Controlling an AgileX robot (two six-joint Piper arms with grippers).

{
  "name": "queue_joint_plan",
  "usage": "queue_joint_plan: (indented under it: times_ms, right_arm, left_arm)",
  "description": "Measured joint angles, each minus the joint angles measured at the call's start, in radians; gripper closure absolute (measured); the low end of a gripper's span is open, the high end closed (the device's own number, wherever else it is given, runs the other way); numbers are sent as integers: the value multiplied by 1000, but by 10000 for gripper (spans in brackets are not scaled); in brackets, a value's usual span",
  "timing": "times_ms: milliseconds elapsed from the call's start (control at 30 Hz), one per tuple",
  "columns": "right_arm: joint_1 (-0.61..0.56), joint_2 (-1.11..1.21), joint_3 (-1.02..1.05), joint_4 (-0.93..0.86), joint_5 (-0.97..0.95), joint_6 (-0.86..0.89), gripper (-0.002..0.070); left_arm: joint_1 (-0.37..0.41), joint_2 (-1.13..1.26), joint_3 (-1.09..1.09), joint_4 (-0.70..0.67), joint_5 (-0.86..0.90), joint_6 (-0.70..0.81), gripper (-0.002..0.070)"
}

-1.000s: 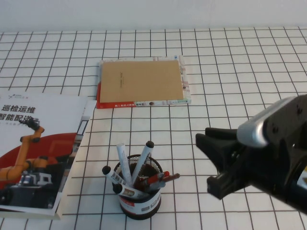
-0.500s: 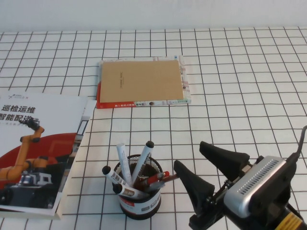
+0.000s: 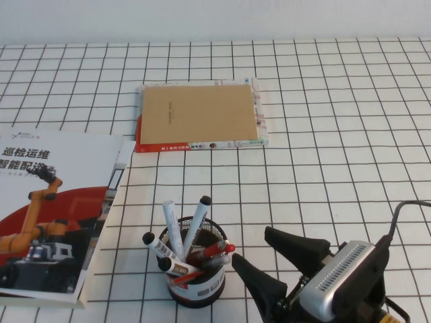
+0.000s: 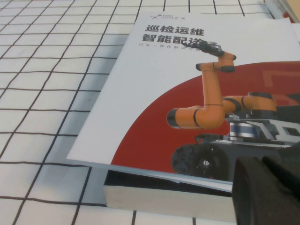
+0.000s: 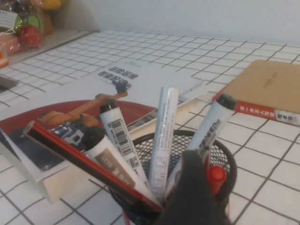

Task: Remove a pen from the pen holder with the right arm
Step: 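Take a marker out of the pen holder and lay it on the table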

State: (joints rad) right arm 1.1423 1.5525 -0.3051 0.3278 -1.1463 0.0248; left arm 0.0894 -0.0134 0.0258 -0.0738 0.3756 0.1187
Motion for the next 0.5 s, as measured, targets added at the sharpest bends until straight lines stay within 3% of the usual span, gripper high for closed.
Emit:
queue_joint_plan:
  times_ms: [500]
  right_arm:
    - [0, -271, 50, -49, -1, -97, 240]
  left_arm:
    - [0, 0, 0, 0, 0, 0, 678]
